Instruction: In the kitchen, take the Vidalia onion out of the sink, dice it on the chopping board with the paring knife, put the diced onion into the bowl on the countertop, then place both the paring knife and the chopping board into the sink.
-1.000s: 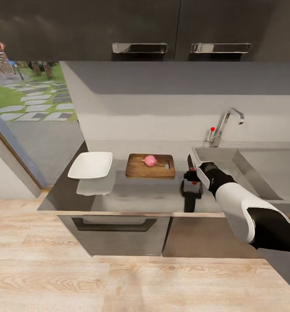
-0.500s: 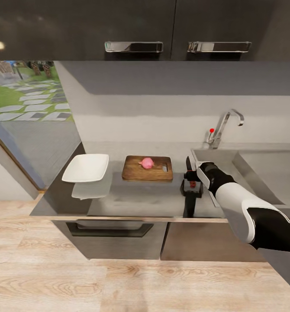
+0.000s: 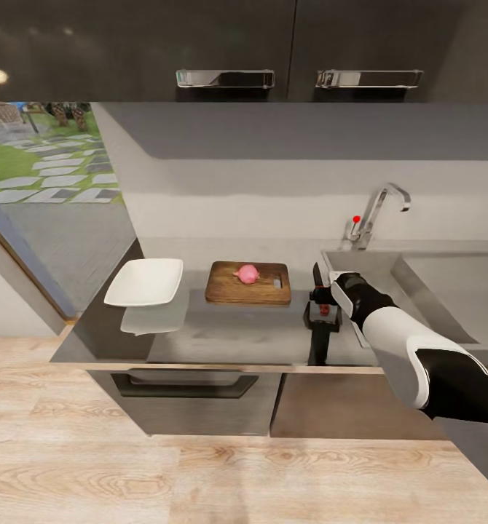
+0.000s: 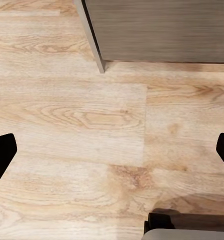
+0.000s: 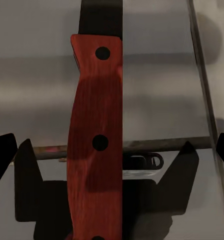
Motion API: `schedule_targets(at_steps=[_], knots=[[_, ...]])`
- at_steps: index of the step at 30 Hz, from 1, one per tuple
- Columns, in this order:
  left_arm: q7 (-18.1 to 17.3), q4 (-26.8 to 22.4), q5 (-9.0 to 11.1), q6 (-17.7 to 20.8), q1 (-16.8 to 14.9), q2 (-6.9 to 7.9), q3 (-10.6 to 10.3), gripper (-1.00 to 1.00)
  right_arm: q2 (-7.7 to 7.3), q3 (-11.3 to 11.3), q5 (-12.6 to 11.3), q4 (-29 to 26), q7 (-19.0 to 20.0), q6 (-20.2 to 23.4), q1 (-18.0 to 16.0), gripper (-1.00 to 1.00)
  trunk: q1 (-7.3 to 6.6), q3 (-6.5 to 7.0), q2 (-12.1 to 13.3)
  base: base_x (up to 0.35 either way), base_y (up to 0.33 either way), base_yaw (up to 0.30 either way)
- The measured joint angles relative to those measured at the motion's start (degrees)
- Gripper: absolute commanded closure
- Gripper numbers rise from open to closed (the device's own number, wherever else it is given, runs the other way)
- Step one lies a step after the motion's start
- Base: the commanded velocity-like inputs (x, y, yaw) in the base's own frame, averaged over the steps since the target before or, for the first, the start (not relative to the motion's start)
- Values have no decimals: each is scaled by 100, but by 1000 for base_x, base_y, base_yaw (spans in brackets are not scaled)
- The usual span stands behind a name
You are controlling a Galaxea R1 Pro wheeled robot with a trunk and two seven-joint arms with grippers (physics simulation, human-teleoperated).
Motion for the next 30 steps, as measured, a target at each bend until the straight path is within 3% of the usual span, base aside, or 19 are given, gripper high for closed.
schedule_targets(at_steps=[26, 27, 30], knots=[[0, 0, 0, 2, 0, 7, 0, -100, 1, 0, -7, 70, 0, -246, 0, -100, 0, 0, 0, 0, 23, 0], [0, 0, 0, 1, 0, 7, 0, -100, 1, 0, -7, 70, 0, -246, 0, 100, 0, 0, 0, 0, 0, 0], [0, 0, 0, 3, 0, 7, 0, -100, 0, 0, -3, 70, 0, -253, 3, 100, 0, 0, 0, 0, 0, 0]])
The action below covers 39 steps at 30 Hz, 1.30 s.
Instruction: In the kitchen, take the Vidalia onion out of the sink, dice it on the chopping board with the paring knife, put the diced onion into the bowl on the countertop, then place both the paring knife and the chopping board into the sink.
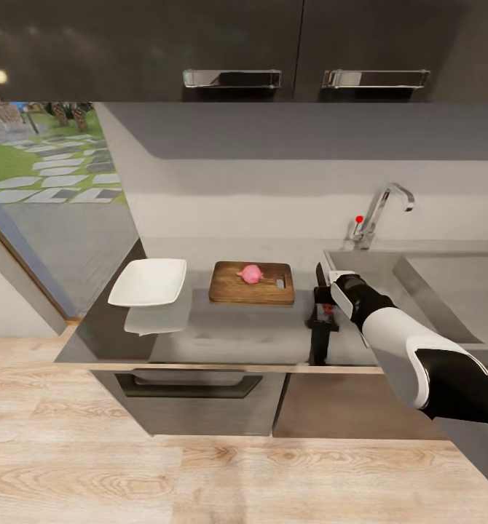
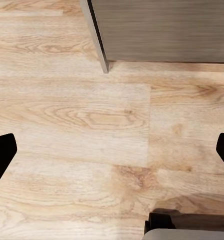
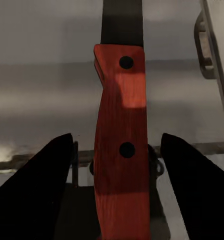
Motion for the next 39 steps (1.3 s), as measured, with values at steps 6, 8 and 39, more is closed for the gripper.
schedule_targets(at_steps=[6, 8, 39], knots=[[0, -1, 0, 0, 1, 0, 0, -100, -2, 23, 97, -7, -12, 4, -3, 100, -1, 1, -1, 0, 0, 0], [0, 0, 0, 0, 1, 0, 0, -100, -2, 23, 98, -9, -12, 3, -1, 100, -1, 1, -1, 0, 0, 0], [0, 0, 0, 3, 0, -9, 0, -100, 16, -12, 14, -769, -95, 407, 6, 100, 0, 0, 0, 0, 0, 0]])
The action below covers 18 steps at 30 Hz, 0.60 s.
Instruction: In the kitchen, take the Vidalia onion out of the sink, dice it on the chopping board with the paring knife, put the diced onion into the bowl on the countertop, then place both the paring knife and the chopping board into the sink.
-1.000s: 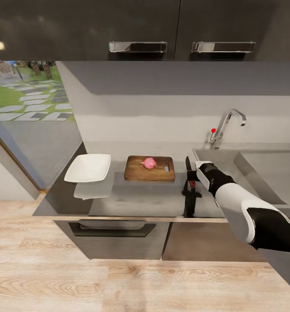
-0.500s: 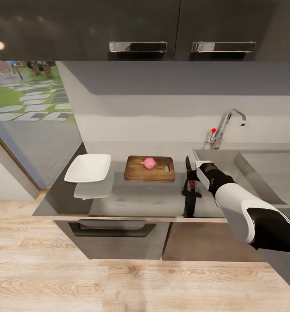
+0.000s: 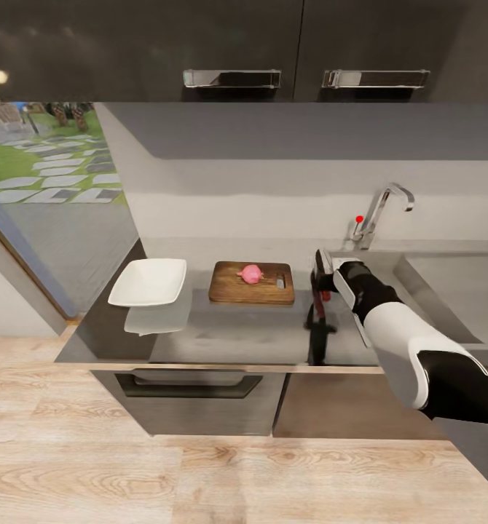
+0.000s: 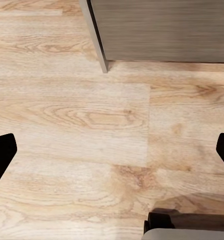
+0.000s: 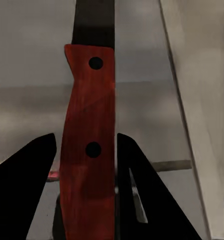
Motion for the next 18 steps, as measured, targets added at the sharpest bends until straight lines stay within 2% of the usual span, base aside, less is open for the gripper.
schedule_targets(at_steps=[3, 6, 9, 12, 18], knots=[[0, 0, 0, -1, 0, 0, 0, -100, 1, -8, 0, -347, -10, 257, 0, 100, 0, 0, 0, 0, 0, 0], [0, 0, 0, 0, 0, -5, 0, -100, 14, -19, 3, -1262, -21, 1039, -3, 100, 0, 0, 0, 0, 0, 0], [0, 0, -1, 0, 0, -31, -1, -100, 25, -19, 1, -1825, -29, 1511, -3, 100, 0, 0, 0, 0, 0, 0], [0, 0, -1, 0, 0, -41, 0, -100, 28, -1, -1, -2087, -32, 1682, -3, 100, 0, 0, 0, 0, 0, 0], [0, 0, 0, 0, 0, -44, 0, -100, 22, 26, -9, -2179, -25, 1732, 0, 100, 0, 0, 0, 0, 0, 0]])
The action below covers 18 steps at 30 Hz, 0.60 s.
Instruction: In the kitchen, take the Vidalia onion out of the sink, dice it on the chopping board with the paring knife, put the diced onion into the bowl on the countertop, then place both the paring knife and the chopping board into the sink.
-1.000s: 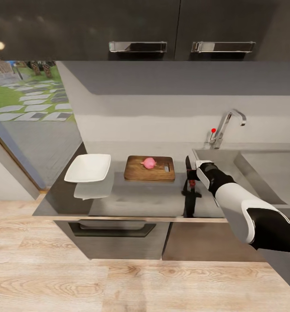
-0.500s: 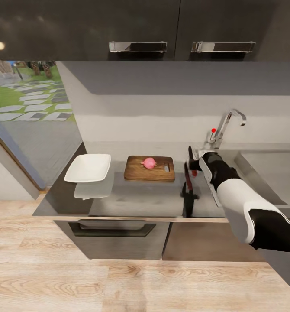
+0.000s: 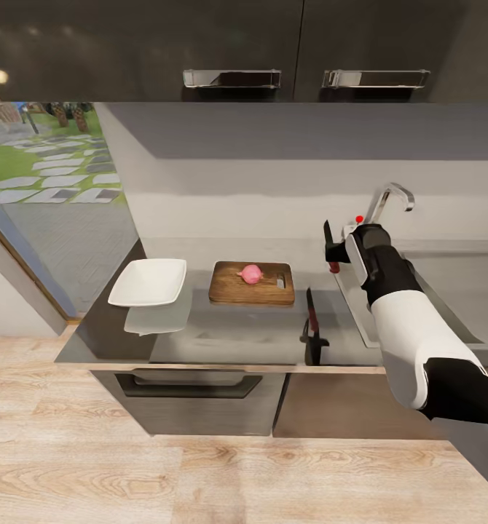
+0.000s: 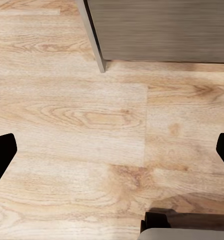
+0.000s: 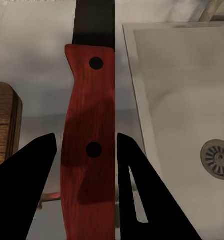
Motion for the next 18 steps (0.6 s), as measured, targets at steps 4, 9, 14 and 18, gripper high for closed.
schedule_targets(at_steps=[4, 9, 14, 18], knots=[[0, 0, 0, 0, 0, 0, 0, -100, -1, 33, -2, -7, 1, 3, 1, 100, 0, 0, 0, 0, 0, 0], [0, 0, 0, 0, 0, 0, 0, -100, -2, 317, 0, -9, 2, -2, 0, 100, 0, 0, 0, 0, 0, 0], [0, 1, 0, 0, -1, -1, 0, -100, -6, 436, 4, -15, 14, -27, 1, 100, 0, 0, 0, 0, 0, 0], [-1, 1, 0, 0, -1, -1, -1, -100, 53, 862, 103, -22, -374, -54, -2, 100, 0, 0, 0, 0, 0, 0]])
